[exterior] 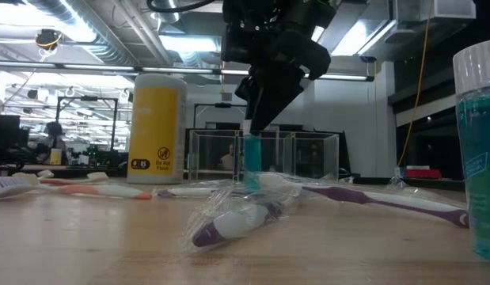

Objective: Pick & Place toothbrushing station
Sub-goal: Put the blue mouthwash into the middle compartment of the transparent organizer

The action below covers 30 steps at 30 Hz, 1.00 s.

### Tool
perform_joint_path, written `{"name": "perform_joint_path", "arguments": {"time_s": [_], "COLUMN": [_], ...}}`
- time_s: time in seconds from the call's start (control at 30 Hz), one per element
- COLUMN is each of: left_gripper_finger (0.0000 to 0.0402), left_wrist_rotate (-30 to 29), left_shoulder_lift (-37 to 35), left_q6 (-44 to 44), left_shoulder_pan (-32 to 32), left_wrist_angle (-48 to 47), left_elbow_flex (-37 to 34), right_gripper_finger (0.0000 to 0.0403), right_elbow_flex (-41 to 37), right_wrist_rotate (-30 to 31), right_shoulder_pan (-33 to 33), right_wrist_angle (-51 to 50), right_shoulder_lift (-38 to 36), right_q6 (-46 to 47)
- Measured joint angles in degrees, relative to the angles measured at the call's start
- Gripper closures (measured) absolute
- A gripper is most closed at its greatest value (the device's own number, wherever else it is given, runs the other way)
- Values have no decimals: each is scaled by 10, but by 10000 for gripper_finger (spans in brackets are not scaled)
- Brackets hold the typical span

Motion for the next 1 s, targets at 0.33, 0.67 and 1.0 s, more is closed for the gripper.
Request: {"name": "perform_joint_path", "arguments": {"time_s": [0.33,0.67,1.0], "left_gripper_finger": [258,258,258], "left_wrist_rotate": [1,1,1], "left_shoulder_lift": [0,0,0], "left_q6": [0,0,0], "left_shoulder_pan": [0,0,0], "left_wrist_angle": [-1,-1,-5], "left_elbow_flex": [0,0,0], "right_gripper_finger": [255,255,254], "right_elbow_flex": [0,0,4], "right_wrist_rotate": [-2,-2,-2], "right_shoulder_pan": [0,-1,-1], "right_wrist_angle": [5,21,31], "right_shoulder_lift": [0,0,-1], "right_q6": [4,21,36]}}
